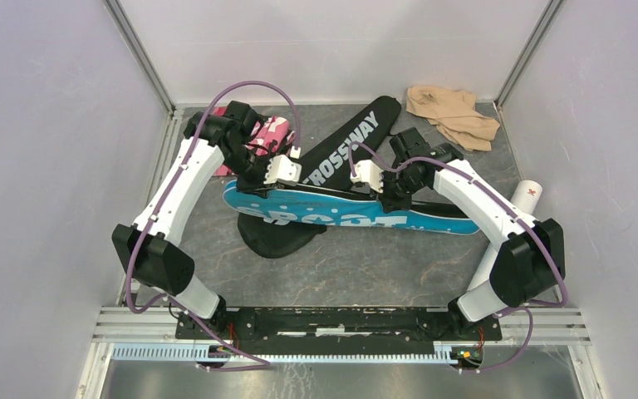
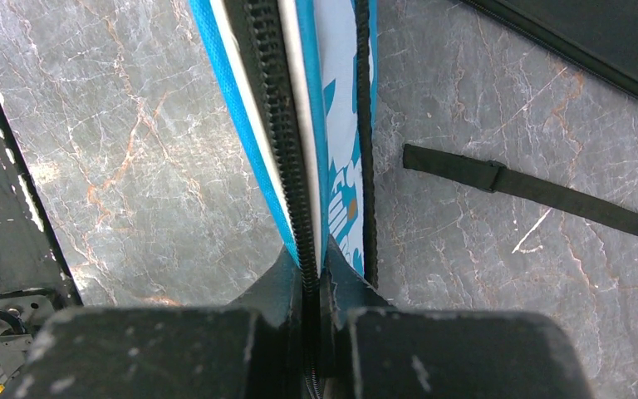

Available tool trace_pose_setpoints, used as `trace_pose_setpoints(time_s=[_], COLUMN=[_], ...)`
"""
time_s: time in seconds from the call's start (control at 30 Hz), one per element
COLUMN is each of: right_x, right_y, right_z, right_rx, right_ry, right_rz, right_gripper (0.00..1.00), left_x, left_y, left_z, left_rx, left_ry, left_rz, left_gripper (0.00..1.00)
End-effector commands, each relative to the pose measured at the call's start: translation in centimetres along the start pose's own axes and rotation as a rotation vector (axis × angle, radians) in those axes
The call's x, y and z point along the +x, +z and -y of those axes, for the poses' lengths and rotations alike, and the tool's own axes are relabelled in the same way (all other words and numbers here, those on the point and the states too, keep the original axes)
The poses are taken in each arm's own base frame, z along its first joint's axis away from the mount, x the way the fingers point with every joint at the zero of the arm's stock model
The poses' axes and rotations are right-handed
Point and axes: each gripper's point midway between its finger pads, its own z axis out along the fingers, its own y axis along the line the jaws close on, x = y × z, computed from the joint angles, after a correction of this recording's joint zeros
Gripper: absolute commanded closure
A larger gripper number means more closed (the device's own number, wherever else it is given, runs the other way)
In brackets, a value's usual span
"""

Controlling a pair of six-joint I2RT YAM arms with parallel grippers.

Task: Pack up the badminton gear
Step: Adjust the racket bag at the center of the board.

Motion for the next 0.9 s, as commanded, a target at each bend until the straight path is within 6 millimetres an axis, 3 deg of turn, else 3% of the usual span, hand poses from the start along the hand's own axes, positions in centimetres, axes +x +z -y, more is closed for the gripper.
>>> trace_pose_setpoints(time_s=[0.0, 0.07, 0.2, 0.43, 0.57, 0.67, 0.87], right_x=[0.6, -0.1, -2.3, -8.4, -12.7, -15.9, -20.7], right_y=[-0.8, -0.9, -1.5, -3.2, -4.7, -5.8, -6.0], right_z=[-0.5, -0.4, 0.0, 1.5, 2.2, 2.4, 0.3], right_rx=[0.002, -0.003, -0.008, 0.024, 0.054, 0.043, -0.063], right_ry=[0.018, 0.019, 0.017, -0.009, -0.021, -0.014, -0.016], right_rz=[-0.012, 0.011, 0.090, 0.249, 0.368, 0.492, 0.675], right_gripper=[1.00, 0.96, 0.69, 0.36, 0.32, 0.36, 0.43], left_x=[-1.1, -1.6, -3.1, -5.5, -6.3, -6.8, -7.4], left_y=[-0.5, -0.4, -0.5, -0.7, -1.2, -1.3, -0.8], left_z=[0.5, 0.8, 1.0, 1.2, 0.6, 0.7, 1.0], left_rx=[-0.009, -0.003, 0.004, 0.004, -0.038, -0.045, -0.066], left_ry=[0.042, 0.027, -0.025, -0.169, -0.249, -0.282, -0.298], left_rz=[0.060, 0.089, 0.164, 0.286, 0.324, 0.354, 0.419], left_gripper=[0.78, 0.84, 0.97, 0.98, 0.98, 0.98, 0.98])
